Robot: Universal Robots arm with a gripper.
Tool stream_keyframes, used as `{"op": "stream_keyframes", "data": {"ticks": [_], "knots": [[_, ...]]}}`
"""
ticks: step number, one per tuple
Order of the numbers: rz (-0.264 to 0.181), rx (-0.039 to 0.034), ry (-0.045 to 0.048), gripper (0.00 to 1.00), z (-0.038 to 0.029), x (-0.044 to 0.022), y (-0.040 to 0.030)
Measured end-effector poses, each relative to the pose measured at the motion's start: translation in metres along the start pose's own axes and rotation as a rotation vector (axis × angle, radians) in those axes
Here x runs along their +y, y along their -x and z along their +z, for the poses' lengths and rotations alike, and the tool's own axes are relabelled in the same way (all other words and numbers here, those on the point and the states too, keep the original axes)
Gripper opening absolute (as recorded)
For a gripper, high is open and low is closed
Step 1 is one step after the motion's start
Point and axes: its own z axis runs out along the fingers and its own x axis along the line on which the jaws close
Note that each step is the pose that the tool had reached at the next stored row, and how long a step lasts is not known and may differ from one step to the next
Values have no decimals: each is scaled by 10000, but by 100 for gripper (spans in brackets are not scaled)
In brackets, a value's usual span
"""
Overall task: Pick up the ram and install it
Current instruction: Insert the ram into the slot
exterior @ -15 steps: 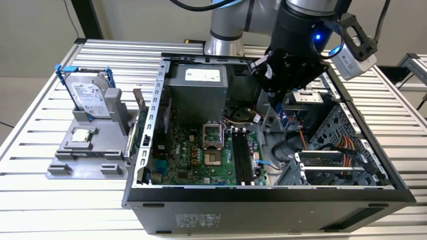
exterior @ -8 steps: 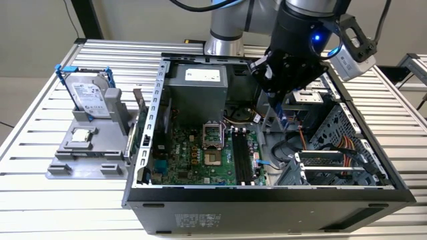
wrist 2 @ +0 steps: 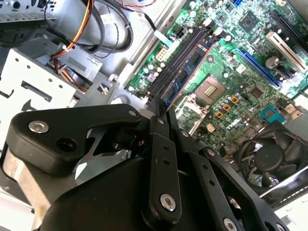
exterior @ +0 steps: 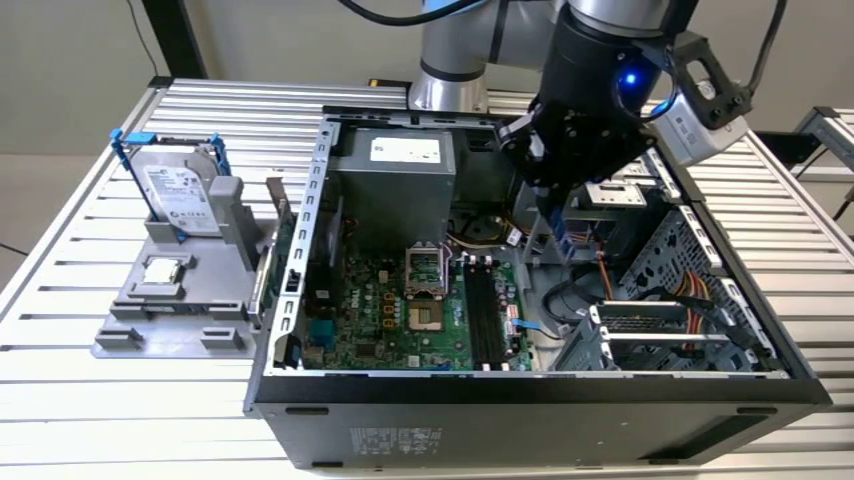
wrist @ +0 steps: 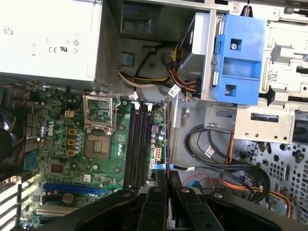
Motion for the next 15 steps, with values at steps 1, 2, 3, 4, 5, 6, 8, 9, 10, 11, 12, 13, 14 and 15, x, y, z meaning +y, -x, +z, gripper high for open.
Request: {"op": "stream_keyframes", "data": {"ticks": [1,2,3,4,5,6,8,9,10,11,12,13,14,15], "knots": [[47,0,-2,0,3,0,0],[92,-2,-3,0,8,0,0],[125,-2,-4,0,13,0,0],[140,-3,-5,0,18,0,-1],[149,-2,-5,0,23,0,-1],[154,-3,-5,0,27,0,-1],[156,-3,-6,0,37,0,-1],[157,-3,-6,0,41,0,-1],[157,-2,-7,0,45,0,-1],[157,-2,-8,0,48,0,-2],[157,-2,-9,0,47,-1,-2],[157,-2,-9,0,48,-1,-2],[157,-2,-9,0,48,-1,-2],[157,-3,-8,0,48,-1,-2]]}}
